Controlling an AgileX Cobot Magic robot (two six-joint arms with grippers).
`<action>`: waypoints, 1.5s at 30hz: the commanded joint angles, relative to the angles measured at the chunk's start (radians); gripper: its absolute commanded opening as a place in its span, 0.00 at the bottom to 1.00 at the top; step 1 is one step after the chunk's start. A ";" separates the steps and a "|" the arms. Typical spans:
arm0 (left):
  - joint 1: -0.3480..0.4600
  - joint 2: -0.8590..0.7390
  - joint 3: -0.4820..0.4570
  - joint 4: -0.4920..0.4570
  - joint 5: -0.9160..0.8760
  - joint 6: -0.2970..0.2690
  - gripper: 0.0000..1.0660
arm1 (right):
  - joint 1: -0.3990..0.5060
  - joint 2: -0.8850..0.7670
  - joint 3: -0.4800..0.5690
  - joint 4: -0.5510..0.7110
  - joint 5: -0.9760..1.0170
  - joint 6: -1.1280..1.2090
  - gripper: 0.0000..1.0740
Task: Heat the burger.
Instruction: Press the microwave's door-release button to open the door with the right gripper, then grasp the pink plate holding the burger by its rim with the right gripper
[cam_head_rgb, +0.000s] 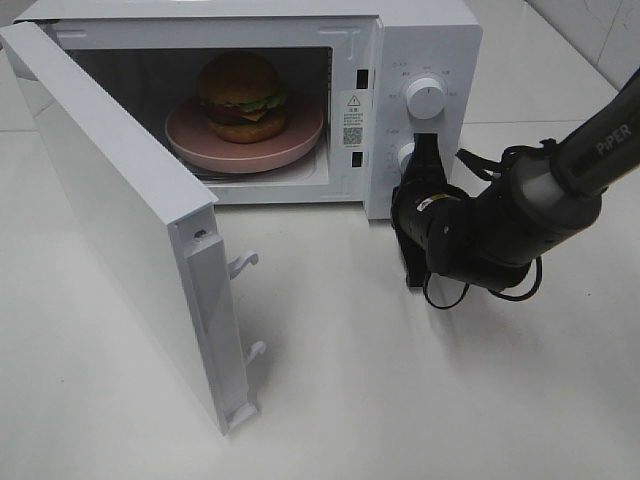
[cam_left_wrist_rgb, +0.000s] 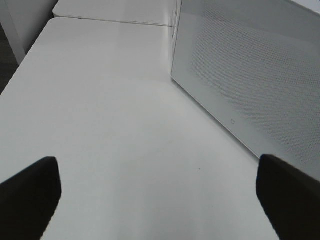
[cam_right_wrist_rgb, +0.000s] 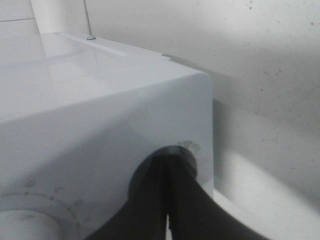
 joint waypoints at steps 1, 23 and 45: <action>0.002 -0.015 0.000 -0.007 -0.002 0.001 0.92 | 0.010 -0.038 -0.002 -0.092 -0.264 -0.009 0.00; 0.002 -0.015 0.000 -0.007 -0.002 0.000 0.92 | 0.062 -0.326 0.288 -0.131 0.144 -0.187 0.01; 0.002 -0.015 0.000 -0.007 -0.002 0.000 0.92 | 0.060 -0.677 0.301 -0.131 0.741 -1.136 0.05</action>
